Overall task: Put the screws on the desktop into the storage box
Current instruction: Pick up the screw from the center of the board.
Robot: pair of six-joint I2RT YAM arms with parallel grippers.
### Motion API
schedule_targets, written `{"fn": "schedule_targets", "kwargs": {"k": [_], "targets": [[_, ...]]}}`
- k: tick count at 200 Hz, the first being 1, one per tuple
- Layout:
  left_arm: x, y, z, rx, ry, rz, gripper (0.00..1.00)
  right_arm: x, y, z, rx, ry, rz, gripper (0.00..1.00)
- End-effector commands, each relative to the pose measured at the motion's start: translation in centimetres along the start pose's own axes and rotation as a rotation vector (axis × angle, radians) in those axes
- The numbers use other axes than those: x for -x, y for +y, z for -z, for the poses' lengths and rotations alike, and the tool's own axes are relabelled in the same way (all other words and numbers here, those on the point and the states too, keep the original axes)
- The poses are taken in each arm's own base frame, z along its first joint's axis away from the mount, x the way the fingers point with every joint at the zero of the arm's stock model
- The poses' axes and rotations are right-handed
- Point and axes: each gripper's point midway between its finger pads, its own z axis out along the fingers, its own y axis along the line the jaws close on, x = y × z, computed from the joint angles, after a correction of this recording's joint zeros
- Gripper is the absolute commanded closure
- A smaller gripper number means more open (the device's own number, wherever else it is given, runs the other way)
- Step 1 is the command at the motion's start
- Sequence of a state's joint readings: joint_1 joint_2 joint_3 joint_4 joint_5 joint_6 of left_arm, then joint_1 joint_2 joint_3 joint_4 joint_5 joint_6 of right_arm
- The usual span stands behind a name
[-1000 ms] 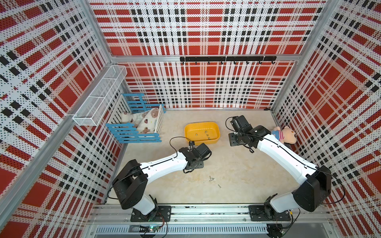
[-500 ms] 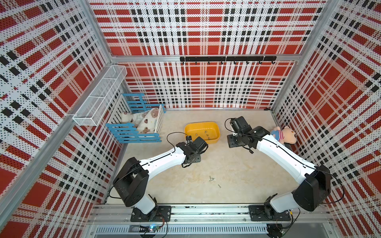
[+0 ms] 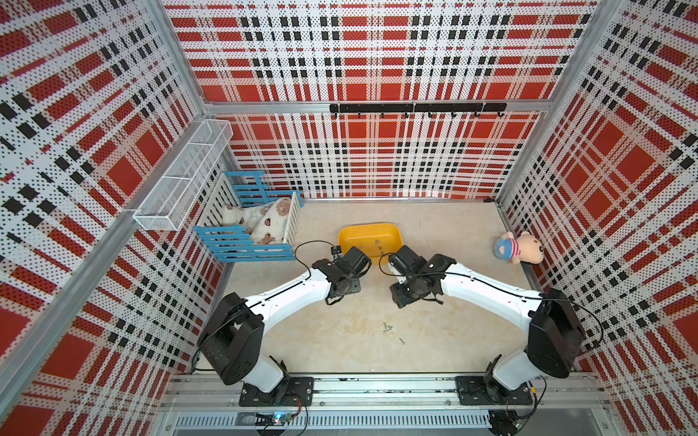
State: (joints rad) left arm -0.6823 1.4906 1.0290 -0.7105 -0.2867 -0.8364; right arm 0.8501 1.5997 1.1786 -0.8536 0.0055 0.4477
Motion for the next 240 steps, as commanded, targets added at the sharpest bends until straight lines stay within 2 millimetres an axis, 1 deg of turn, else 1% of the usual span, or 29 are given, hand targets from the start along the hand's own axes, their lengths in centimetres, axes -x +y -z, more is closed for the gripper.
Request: {"fn": "schedule_targets", "kwargs": {"k": [1, 26, 55, 77, 109, 164, 220, 240], "targets": [[0.4, 0.9, 0.7, -0.014, -0.014, 0.011, 0.46, -0.2, 1.7, -1.0, 0.036, 0.008, -0.016, 0.48], [0.8, 1.8, 1.1, -0.013, -0.025, 0.025, 0.46, -0.5, 2.8, -1.7, 0.050, 0.025, -0.001, 0.53], [0.7, 2.5, 1.2, -0.004, -0.024, 0.031, 0.47, -0.8, 4.1, -3.0, 0.067, 0.054, 0.019, 0.57], [0.6, 2.8, 1.3, -0.002, -0.023, 0.032, 0.47, -1.2, 4.6, -4.0, 0.069, 0.078, 0.024, 0.61], [0.6, 3.2, 1.4, 0.003, -0.024, 0.034, 0.47, -1.4, 5.4, -4.9, 0.077, 0.098, 0.038, 0.65], [0.4, 3.7, 1.3, 0.013, -0.020, 0.038, 0.47, -2.4, 5.5, -6.7, 0.063, 0.144, 0.040, 0.66], [0.4, 3.9, 1.2, 0.015, -0.018, 0.037, 0.47, -2.9, 5.3, -7.6, 0.045, 0.163, 0.031, 0.67], [0.3, 4.0, 1.2, 0.017, -0.016, 0.038, 0.48, -3.1, 5.3, -7.8, 0.045, 0.169, 0.027, 0.69]]}}
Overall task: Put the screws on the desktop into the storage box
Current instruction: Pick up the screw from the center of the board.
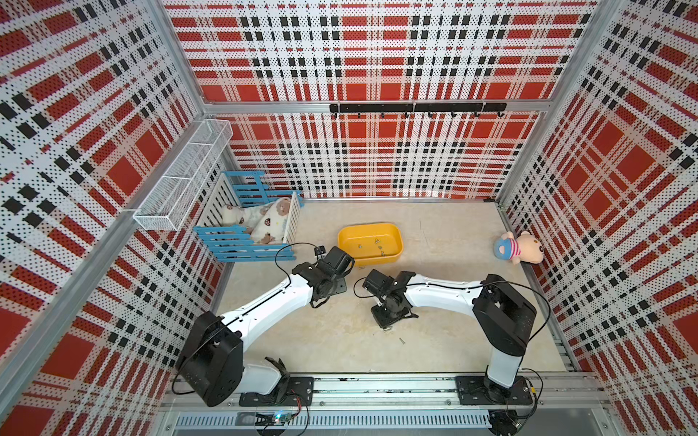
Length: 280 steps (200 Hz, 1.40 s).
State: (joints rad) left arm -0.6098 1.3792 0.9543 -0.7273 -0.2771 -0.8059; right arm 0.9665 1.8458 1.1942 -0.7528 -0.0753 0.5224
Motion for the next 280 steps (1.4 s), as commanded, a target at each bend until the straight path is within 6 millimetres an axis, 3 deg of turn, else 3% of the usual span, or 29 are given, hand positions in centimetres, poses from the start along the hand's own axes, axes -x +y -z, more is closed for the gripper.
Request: {"fn": "schedule_targets", "kwargs": {"k": [1, 111, 181, 219, 280], "targets": [[-0.1, 0.7, 0.2, 0.005, -0.002, -0.001, 0.48, 0.0, 0.3, -0.6, 0.000, 0.004, -0.007, 0.69], [-0.1, 0.8, 0.3, 0.006, -0.006, 0.000, 0.48, -1.8, -0.5, -1.9, -0.046, 0.053, -0.044, 0.76], [0.0, 0.9, 0.3, 0.008, -0.007, 0.001, 0.48, -1.7, -0.9, -2.0, -0.075, 0.051, -0.049, 0.87], [0.1, 1.0, 0.3, 0.009, -0.010, 0.002, 0.48, 0.2, -0.6, -0.1, -0.085, -0.020, -0.039, 0.90], [1.4, 3.2, 1.3, 0.024, -0.038, 0.044, 0.48, 4.4, 0.2, 5.4, -0.077, -0.176, -0.028, 0.94]]}}
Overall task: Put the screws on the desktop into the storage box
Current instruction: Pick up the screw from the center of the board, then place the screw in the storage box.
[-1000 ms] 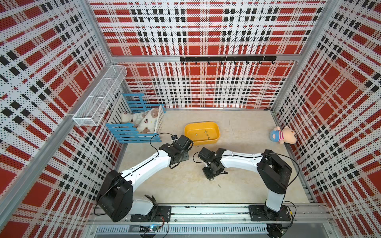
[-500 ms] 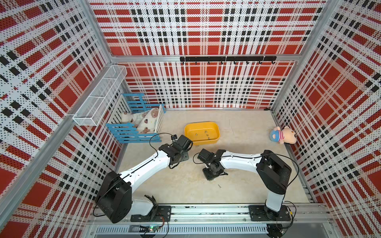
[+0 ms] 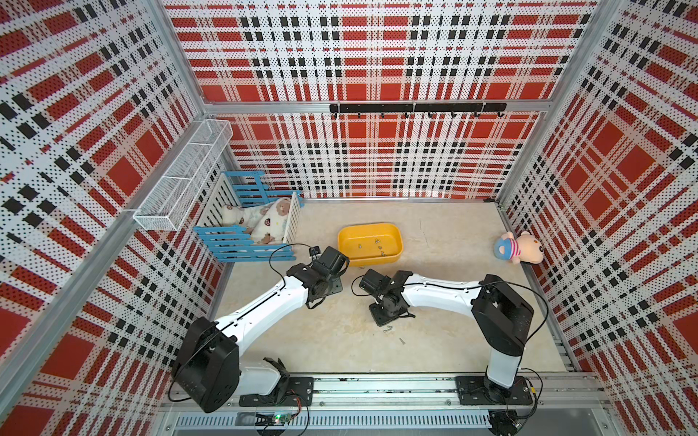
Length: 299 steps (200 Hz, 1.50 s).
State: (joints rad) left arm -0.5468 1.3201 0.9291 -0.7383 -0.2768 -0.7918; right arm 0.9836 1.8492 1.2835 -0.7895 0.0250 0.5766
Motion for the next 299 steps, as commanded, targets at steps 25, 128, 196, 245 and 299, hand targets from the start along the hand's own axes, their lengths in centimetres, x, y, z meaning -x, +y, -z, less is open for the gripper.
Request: {"fn": "schedule_targets", "kwargs": {"k": [25, 128, 196, 245, 299], "targets": [[0.8, 2.0, 0.9, 0.018, -0.022, 0.010, 0.48, 5.5, -1.5, 6.0, -0.034, -0.157, 0.009, 0.94], [-0.9, 0.6, 1.1, -0.018, 0.009, -0.009, 0.49, 21.1, -8.3, 7.5, -0.036, -0.301, -0.098, 0.94], [-1.5, -0.5, 0.8, -0.026, 0.019, -0.027, 0.49, 23.7, -11.8, -0.1, -0.021, -0.213, -0.177, 0.94], [-1.8, -0.7, 0.5, -0.022, 0.026, -0.033, 0.49, 23.3, -12.6, -3.8, -0.025, -0.164, -0.197, 0.92], [-2.0, -0.6, 0.2, -0.017, 0.029, -0.036, 0.49, 23.7, -12.7, -3.8, -0.027, -0.176, -0.196, 0.76]]}}
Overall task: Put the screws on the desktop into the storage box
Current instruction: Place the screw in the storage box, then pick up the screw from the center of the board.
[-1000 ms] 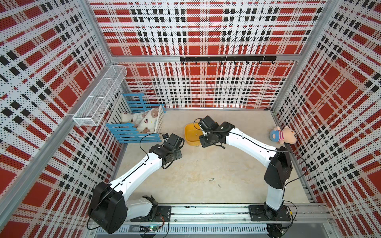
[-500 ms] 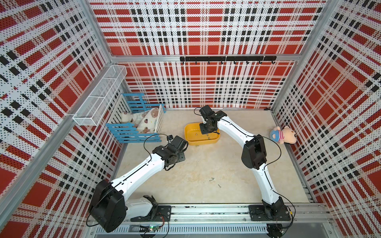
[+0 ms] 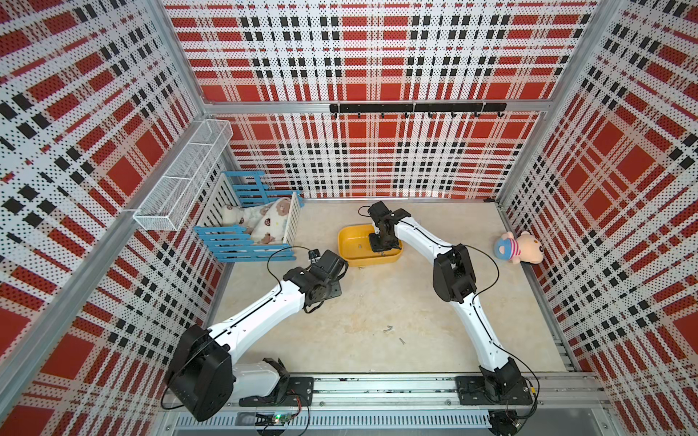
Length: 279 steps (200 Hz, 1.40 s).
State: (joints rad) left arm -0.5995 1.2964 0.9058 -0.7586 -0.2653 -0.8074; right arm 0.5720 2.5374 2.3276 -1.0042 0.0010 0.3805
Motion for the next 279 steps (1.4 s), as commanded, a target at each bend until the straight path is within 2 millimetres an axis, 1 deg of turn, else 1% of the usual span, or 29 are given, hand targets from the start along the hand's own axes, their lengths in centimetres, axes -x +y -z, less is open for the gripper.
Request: {"fn": "schedule_targets", "kwargs": {"k": [1, 15, 27, 28, 38, 58, 85, 101, 118, 135, 146, 166, 178, 190, 192, 194, 195, 202, 222, 251, 279], "targets": [[-0.1, -0.1, -0.2, 0.001, -0.001, 0.000, 0.49, 0.6, 0.2, 0.3, 0.005, -0.018, 0.005, 0.75], [-0.2, -0.1, -0.3, 0.000, 0.001, -0.002, 0.49, 0.9, 0.1, 1.0, 0.000, -0.036, 0.007, 0.67], [-0.3, -0.1, -0.4, 0.001, 0.004, -0.002, 0.49, 1.5, 0.2, 2.2, 0.000, -0.071, 0.012, 0.62], [-0.3, -0.1, -0.4, 0.001, 0.005, -0.003, 0.49, 1.7, 0.3, 2.6, 0.002, -0.079, 0.012, 0.62], [-0.3, -0.1, -0.5, 0.001, 0.003, -0.001, 0.49, 2.4, 0.4, 4.0, 0.006, -0.122, 0.016, 0.60], [-0.4, -0.1, -0.6, 0.001, 0.004, -0.003, 0.49, 3.8, 0.9, 7.8, 0.023, -0.213, 0.028, 0.57], [-0.5, -0.4, -0.7, -0.004, 0.008, -0.004, 0.49, 5.2, 1.9, 13.5, 0.042, -0.334, 0.054, 0.55], [-0.4, -0.5, -0.7, -0.009, 0.006, -0.005, 0.49, 5.3, 2.5, 16.6, 0.055, -0.392, 0.074, 0.53], [-0.4, -0.6, -0.6, -0.010, 0.005, -0.005, 0.49, 4.2, 3.0, 19.2, 0.067, -0.420, 0.100, 0.52], [-0.3, -0.6, -0.6, -0.011, 0.001, -0.006, 0.49, 2.1, 2.8, 20.7, 0.069, -0.417, 0.118, 0.51], [-0.4, -0.6, -0.7, -0.010, 0.003, -0.006, 0.49, 0.2, 2.5, 21.3, 0.071, -0.404, 0.128, 0.51], [-0.4, -0.8, -0.8, -0.017, 0.003, -0.008, 0.49, -4.0, 1.6, 22.0, 0.087, -0.381, 0.134, 0.51], [-0.4, -0.9, -0.9, -0.021, 0.002, -0.009, 0.49, -6.8, 0.9, 21.9, 0.094, -0.365, 0.129, 0.51], [-0.4, -1.1, -0.9, -0.023, 0.003, -0.013, 0.49, -9.8, 0.0, 21.4, 0.084, -0.326, 0.121, 0.51], [-0.3, -1.1, -0.9, -0.023, 0.003, -0.013, 0.49, -10.6, -0.2, 20.8, 0.074, -0.305, 0.122, 0.51], [-0.3, -1.2, -0.9, -0.025, 0.003, -0.014, 0.49, -10.8, -0.3, 21.2, 0.074, -0.309, 0.122, 0.51], [-0.3, -1.2, -0.9, -0.025, 0.002, -0.014, 0.49, -11.3, -0.4, 20.7, 0.067, -0.292, 0.122, 0.51], [-0.2, -1.2, -0.9, -0.025, 0.000, -0.013, 0.49, -13.1, -0.9, 20.3, 0.047, -0.259, 0.121, 0.51], [-0.2, -1.4, -0.9, -0.028, -0.001, -0.015, 0.49, -17.5, -2.0, 19.3, 0.015, -0.178, 0.113, 0.51], [-0.4, -1.7, -1.1, -0.033, 0.003, -0.019, 0.49, -22.7, -2.4, 17.5, 0.004, -0.069, 0.094, 0.52], [-0.7, -2.2, -1.1, -0.040, 0.006, -0.027, 0.49, -26.5, -1.7, 15.4, 0.019, 0.012, 0.094, 0.51]]}}
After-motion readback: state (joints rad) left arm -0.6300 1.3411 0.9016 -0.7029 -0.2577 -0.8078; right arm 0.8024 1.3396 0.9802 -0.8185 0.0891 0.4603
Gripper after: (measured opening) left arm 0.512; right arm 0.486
